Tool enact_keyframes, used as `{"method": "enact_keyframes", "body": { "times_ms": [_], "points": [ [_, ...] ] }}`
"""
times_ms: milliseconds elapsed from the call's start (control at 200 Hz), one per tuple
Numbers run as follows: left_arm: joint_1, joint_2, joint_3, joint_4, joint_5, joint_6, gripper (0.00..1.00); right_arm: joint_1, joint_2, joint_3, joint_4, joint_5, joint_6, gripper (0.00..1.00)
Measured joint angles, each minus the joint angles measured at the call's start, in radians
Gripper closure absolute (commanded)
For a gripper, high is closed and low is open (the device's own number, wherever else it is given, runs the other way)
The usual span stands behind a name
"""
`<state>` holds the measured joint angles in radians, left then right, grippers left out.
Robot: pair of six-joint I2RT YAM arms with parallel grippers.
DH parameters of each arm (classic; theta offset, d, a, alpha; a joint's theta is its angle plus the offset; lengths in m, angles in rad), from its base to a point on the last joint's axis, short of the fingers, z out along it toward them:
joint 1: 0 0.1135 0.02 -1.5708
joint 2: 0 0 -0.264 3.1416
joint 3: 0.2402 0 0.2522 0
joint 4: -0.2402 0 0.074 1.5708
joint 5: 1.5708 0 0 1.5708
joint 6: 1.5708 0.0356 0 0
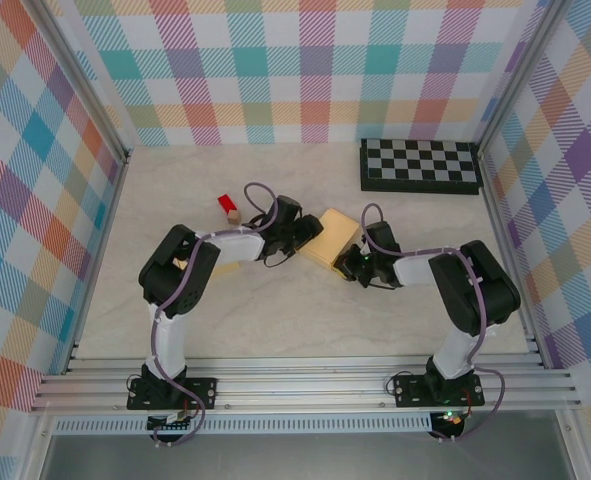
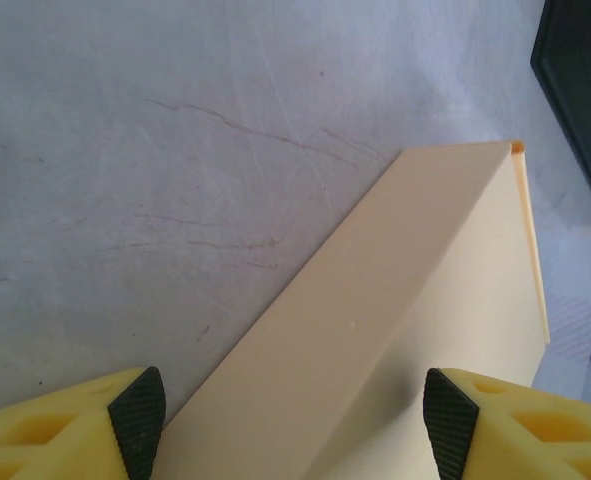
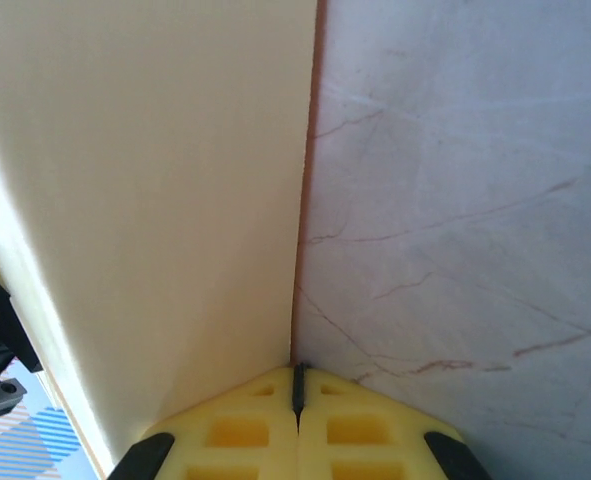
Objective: Fold the paper box
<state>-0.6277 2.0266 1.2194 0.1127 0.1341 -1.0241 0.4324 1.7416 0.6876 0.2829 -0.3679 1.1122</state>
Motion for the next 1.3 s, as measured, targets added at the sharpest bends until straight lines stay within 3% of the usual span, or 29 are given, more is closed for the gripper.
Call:
{"method": "enact_keyframes", "body": {
  "times_ms": [280,710,1090,1300],
  "points": [
    [-0.031,0.004,0.017,-0.022,-0.114,-0.078,0.29,0.072,-0.031,0.031,-0.085,0.163,0.093,0.96],
    [-0.03,0.026,0.075,-0.1,-0.124,-0.058,0.29,0.09,-0.045,0.036,-0.119,0.208,0.122,0.94],
    [0.023,0.096,0.257,-0.324,0.093,0.13,0.23,0.101,-0.227,-0.078,-0.1,0.199,0.034,0.9],
    [0.062,0.119,0.348,-0.47,0.13,0.239,0.22,0.006,-0.349,-0.079,-0.234,0.184,-0.077,0.9]
  ]
}}
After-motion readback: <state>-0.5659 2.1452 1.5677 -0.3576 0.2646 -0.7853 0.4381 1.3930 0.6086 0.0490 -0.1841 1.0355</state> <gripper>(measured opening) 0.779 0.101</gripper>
